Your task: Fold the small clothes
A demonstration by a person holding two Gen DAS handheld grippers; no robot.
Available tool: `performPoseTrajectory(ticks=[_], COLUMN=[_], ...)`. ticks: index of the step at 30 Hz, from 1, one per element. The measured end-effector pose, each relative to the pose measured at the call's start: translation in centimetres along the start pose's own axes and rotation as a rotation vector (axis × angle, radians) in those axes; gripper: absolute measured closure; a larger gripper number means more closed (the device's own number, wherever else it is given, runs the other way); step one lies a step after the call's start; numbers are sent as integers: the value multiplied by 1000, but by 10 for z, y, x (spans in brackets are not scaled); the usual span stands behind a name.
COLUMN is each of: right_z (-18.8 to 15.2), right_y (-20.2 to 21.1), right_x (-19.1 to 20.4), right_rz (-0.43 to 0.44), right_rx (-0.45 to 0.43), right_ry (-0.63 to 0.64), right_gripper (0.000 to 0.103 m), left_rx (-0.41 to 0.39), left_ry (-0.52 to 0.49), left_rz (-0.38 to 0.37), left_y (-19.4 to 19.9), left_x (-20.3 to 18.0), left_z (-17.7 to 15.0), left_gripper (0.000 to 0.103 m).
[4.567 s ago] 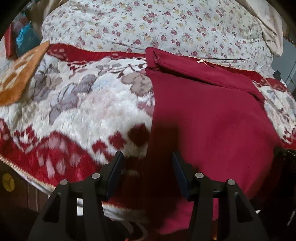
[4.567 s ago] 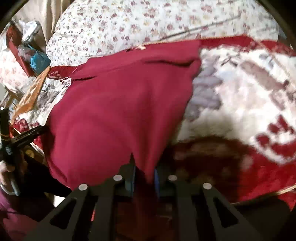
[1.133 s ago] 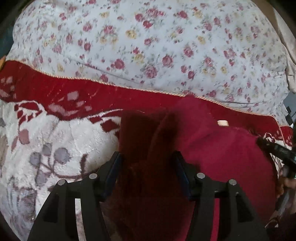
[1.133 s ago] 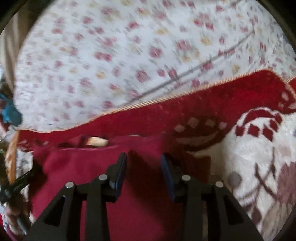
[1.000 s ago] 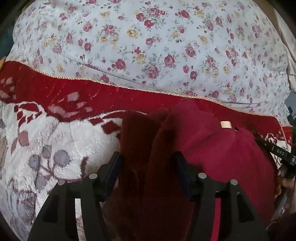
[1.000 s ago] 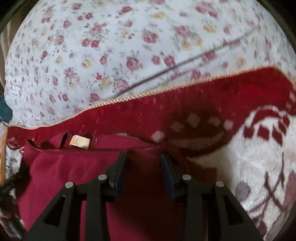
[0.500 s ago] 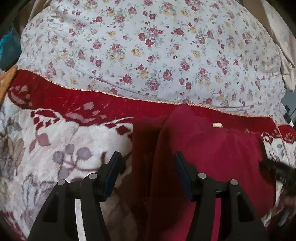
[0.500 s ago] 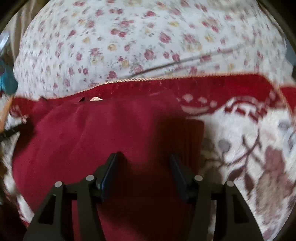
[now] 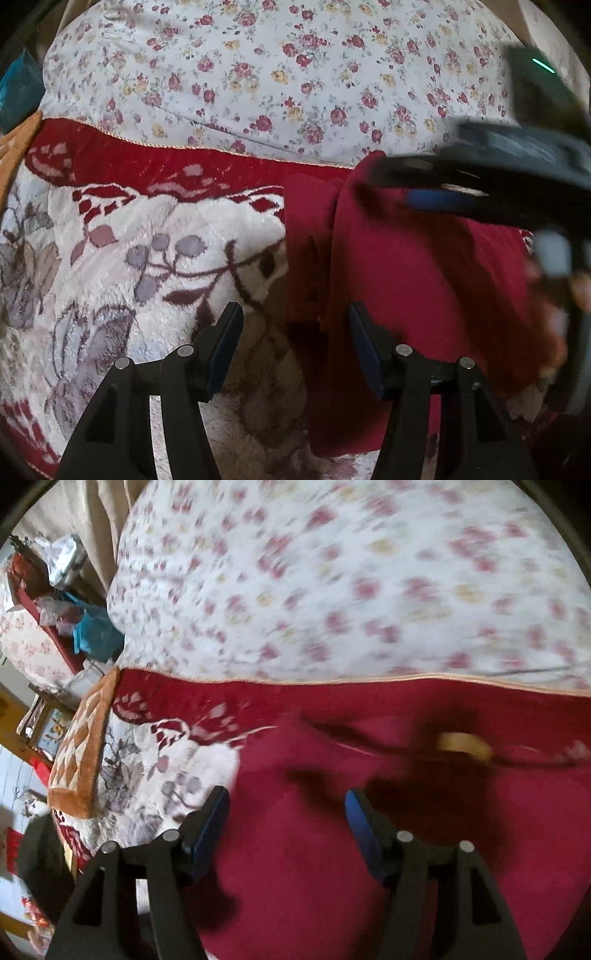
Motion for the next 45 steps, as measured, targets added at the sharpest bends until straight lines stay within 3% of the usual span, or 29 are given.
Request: performPoseTrajectory(ticks=[4, 5, 6, 7, 8, 13, 18, 19, 21, 24, 27, 28, 31, 38, 40, 43, 44, 45], right_z=[10, 10, 8, 9, 11, 23, 19, 19, 18, 16, 12, 12, 5, 7, 2, -15, -24, -33], right_y=[-55, -68, -73, -76, -75, -71, -99, -99, -84, -51, -31, -32, -54, -58, -35, 7, 21, 38], right_x=[17, 16, 15, 15, 13, 17, 14, 14, 14, 8, -12, -18, -39, -56, -65, -85, -97, -110], right_rz=[-6, -38, -70, -116, -144, -107, -112, -103, -63, -32, -92, -110, -166, -164, -165, -183, -229, -278], right_rx=[80, 111, 126, 130, 119, 72, 105, 88, 47, -19, -70, -61, 22, -18, -36, -66, -66, -73], right_ry=[-8, 6, 29, 64, 88, 109, 140, 144, 141, 133, 117, 107, 70, 21, 6, -4, -10, -15], right_gripper=[34, 41, 68, 85, 94, 95, 93, 89, 71, 59, 58, 59, 73, 74, 72, 59, 48, 47], left_rx=[5, 8, 12, 19, 24, 30, 28, 32, 32, 27, 28, 28, 28, 33, 31, 31, 31, 32], left_ry=[-12, -9, -4, 4, 10, 26, 29, 33, 31, 23, 25, 25, 21, 12, 8, 16, 18, 22], left_rz=[-10, -14, -21, -30, -36, -43, -36, -38, -37, -31, -32, -31, -27, -19, -19, -25, -25, -26], left_y=[-1, -1, -1, -2, -2, -4, -8, -10, -10, -10, -11, -12, -13, -15, -15, -14, -14, -14], left_x=[0, 0, 1, 2, 3, 4, 3, 3, 3, 2, 3, 3, 2, 0, 0, 2, 2, 2], left_z=[-1, 0, 0, 1, 1, 5, 7, 8, 8, 7, 7, 7, 7, 7, 7, 7, 7, 7], left_gripper=[66, 66, 66, 66, 66, 66, 66, 66, 66, 66, 66, 66, 66, 66, 66, 66, 66, 66])
Point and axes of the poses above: each gripper's, at about its wrist camera, not at the fingertips, and y roughly against the way its jaws point, x to its left, z to its top, the point moved 6 cm from there along -y, roughly the way its jaws point, and after that the axes turned 11 degrees about y, right-handed, at the moved point
